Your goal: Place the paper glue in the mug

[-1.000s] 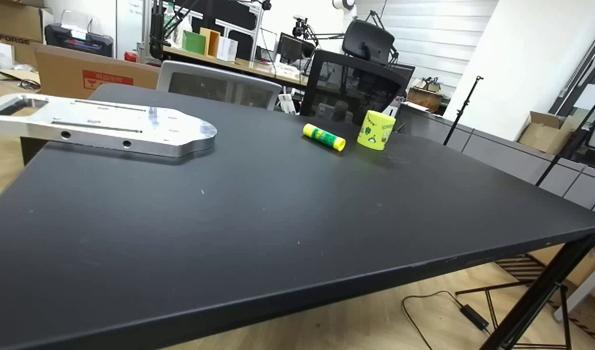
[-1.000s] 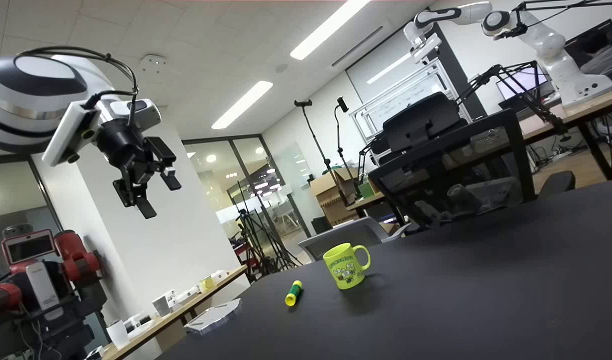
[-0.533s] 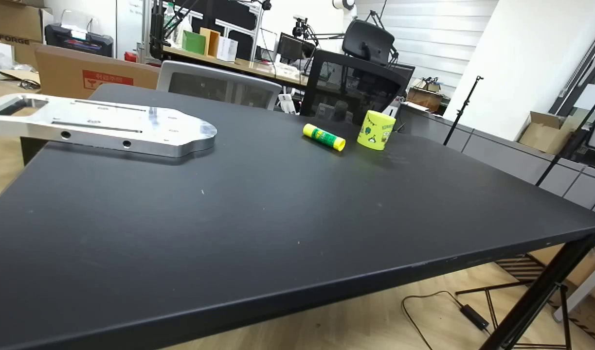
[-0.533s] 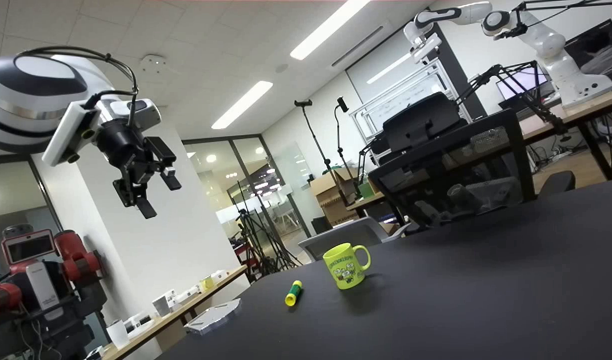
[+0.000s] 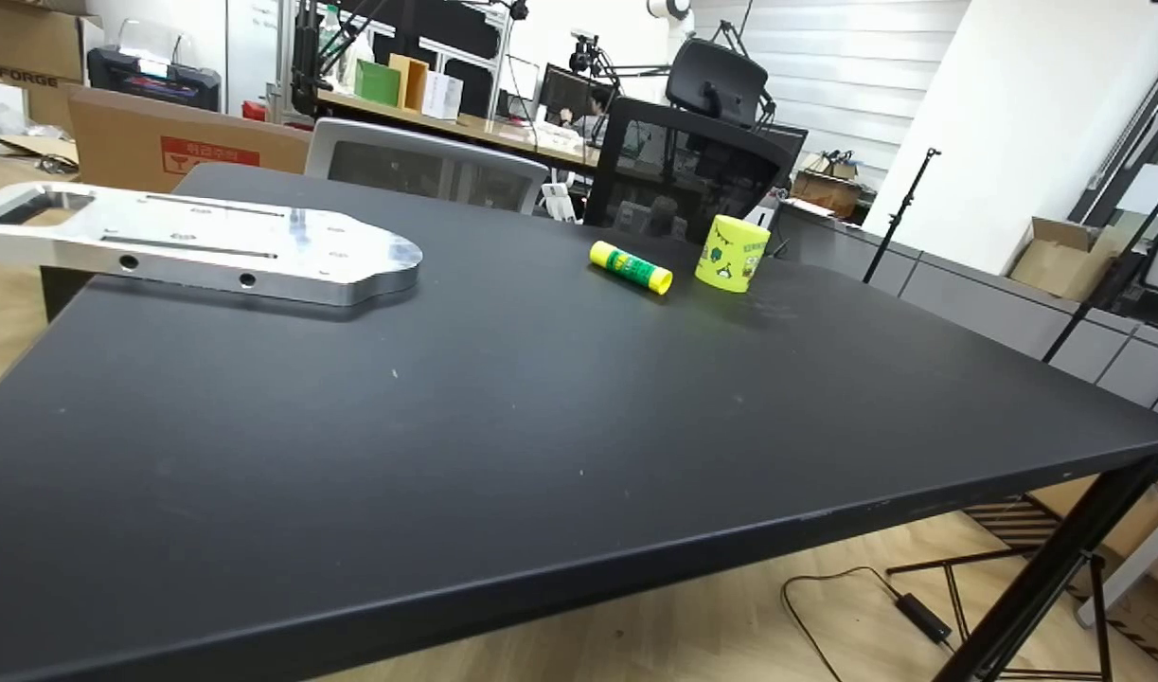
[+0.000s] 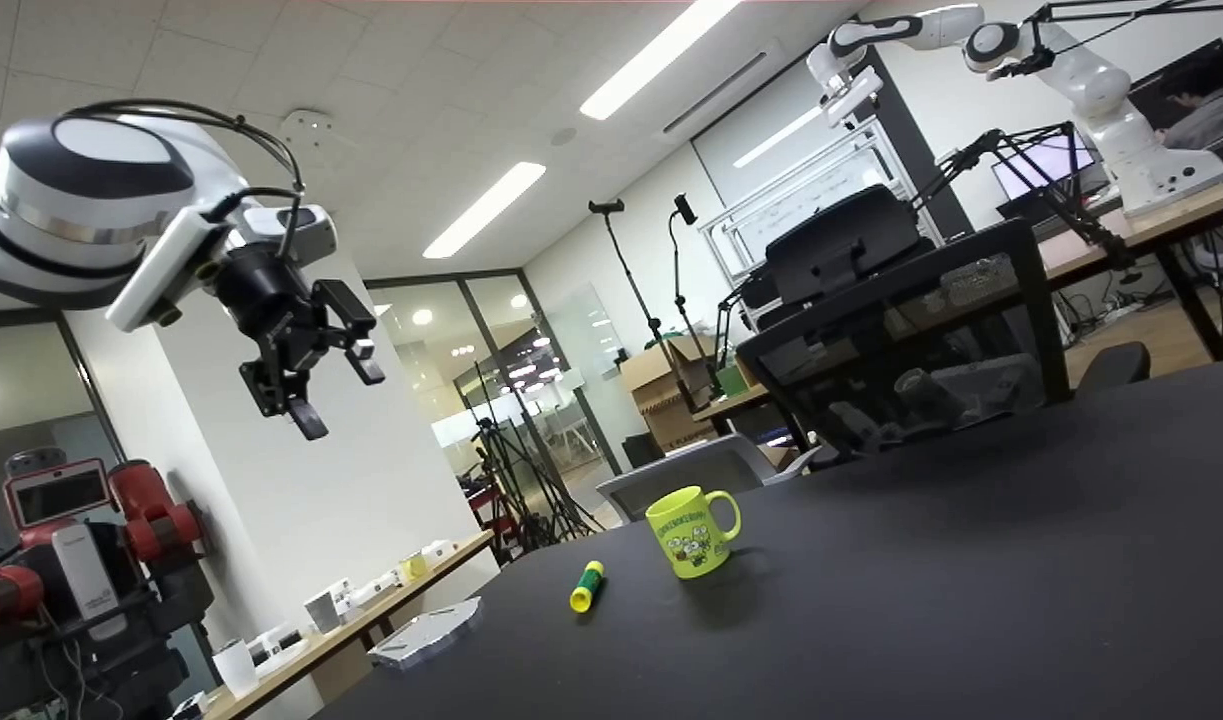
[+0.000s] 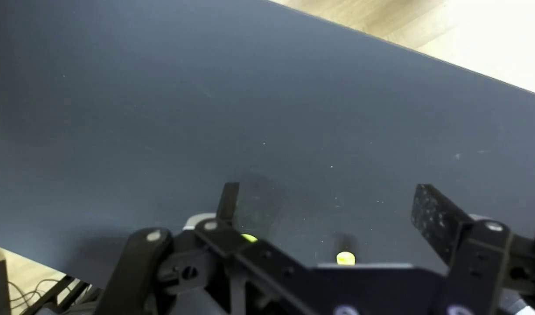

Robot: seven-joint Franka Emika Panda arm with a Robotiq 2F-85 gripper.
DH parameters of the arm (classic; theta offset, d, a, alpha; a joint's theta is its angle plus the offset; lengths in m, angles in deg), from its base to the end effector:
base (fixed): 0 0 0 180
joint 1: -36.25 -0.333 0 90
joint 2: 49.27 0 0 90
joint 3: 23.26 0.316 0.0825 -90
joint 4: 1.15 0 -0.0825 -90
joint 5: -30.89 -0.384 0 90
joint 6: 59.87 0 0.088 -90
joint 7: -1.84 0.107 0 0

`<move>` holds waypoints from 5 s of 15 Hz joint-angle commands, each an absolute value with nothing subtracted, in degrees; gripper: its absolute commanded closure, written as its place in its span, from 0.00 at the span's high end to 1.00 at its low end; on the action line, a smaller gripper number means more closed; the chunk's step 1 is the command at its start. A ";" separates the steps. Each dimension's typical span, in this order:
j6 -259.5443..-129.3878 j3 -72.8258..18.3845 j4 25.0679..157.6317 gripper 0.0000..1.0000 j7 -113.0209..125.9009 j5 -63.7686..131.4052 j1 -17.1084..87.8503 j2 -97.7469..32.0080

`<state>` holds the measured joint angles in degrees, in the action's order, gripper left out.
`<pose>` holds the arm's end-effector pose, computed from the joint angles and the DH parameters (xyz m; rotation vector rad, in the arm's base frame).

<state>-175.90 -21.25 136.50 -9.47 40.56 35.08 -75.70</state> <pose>0.4179 0.0145 0.4922 2.9266 0.4690 0.1046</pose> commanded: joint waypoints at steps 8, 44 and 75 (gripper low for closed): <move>-188.24 -22.55 110.08 1.00 -22.78 36.80 35.01 -36.55; -183.43 -17.71 69.87 1.00 -10.72 37.00 28.52 2.42; -147.26 -19.33 57.41 0.09 5.20 26.44 31.18 5.81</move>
<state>-157.56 -20.11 63.15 1.63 30.07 29.31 5.63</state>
